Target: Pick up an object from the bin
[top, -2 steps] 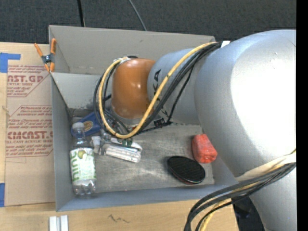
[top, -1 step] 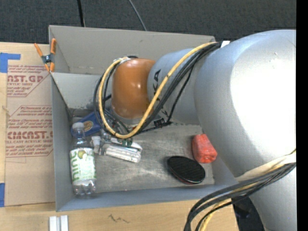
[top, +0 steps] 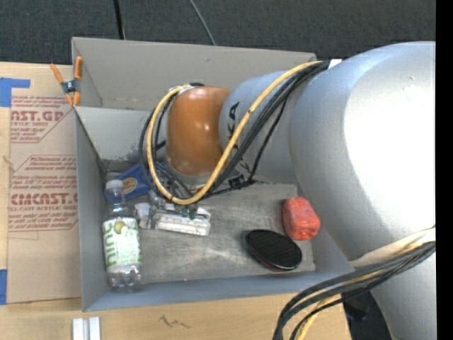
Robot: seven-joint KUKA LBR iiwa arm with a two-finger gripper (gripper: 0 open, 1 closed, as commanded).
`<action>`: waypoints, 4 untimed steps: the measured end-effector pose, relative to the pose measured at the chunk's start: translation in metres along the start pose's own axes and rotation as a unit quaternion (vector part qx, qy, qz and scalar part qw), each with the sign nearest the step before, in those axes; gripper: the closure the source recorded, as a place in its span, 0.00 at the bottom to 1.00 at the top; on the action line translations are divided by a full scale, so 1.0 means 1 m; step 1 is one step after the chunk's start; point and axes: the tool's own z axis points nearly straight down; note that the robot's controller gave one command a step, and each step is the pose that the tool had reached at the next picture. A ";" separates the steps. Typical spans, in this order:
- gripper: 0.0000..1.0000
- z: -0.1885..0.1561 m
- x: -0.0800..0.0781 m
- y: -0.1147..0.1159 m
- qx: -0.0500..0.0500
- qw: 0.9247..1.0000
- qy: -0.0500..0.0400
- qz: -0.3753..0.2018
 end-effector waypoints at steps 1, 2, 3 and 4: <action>1.00 -0.030 0.005 0.028 0.011 0.999 0.019 0.024; 1.00 -0.054 -0.010 0.045 0.007 0.998 0.018 0.054; 1.00 -0.057 -0.020 0.015 0.012 0.996 0.019 0.085; 1.00 -0.055 -0.017 0.023 0.012 0.997 0.019 0.080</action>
Offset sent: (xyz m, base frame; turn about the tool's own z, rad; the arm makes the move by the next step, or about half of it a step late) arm 0.0281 0.0121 0.0550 0.1670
